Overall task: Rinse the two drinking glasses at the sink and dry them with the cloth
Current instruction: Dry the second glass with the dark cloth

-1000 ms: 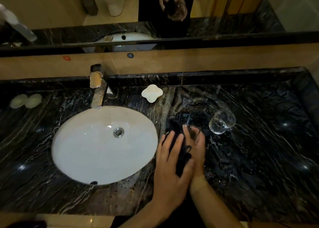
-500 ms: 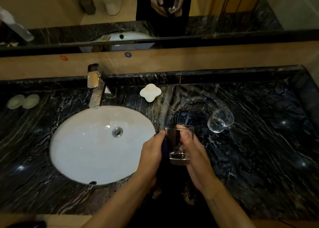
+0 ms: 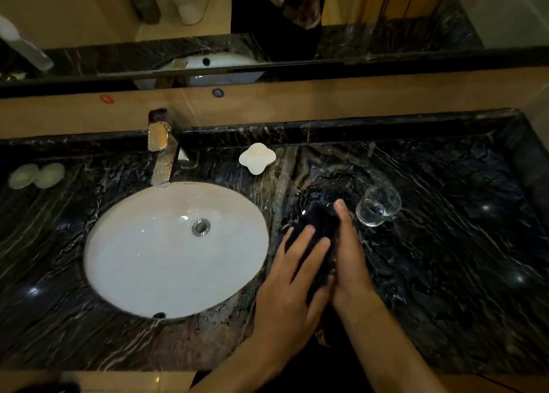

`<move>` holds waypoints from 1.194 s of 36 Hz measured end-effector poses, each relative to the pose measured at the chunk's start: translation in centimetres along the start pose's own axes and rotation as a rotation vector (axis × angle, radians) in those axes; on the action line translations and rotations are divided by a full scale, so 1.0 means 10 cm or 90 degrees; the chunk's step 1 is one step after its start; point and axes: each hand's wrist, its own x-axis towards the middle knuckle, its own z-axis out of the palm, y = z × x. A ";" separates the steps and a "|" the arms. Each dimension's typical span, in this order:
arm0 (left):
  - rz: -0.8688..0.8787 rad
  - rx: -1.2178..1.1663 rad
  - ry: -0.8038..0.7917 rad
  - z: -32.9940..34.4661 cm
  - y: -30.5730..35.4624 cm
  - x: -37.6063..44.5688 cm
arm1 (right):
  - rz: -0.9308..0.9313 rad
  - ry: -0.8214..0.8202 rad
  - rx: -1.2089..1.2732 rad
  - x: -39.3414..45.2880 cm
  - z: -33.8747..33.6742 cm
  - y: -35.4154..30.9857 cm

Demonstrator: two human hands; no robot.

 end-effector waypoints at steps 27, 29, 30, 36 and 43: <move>-0.417 -0.217 -0.004 -0.29 0.01 0.50 | -0.099 -0.023 -0.271 -0.06 0.04 -0.03; -0.344 -0.152 -0.023 -0.24 0.01 0.43 | -0.110 -0.047 -0.275 -0.09 0.06 -0.04; -0.313 -0.122 -0.032 -0.22 0.00 0.39 | -0.129 -0.051 -0.285 -0.11 0.07 -0.03; -0.105 0.003 -0.022 -0.13 0.02 0.17 | -0.084 -0.064 -0.086 -0.05 0.05 -0.01; -0.049 -0.119 0.057 -0.05 -0.01 0.01 | 0.049 -0.148 -0.047 -0.03 0.01 -0.08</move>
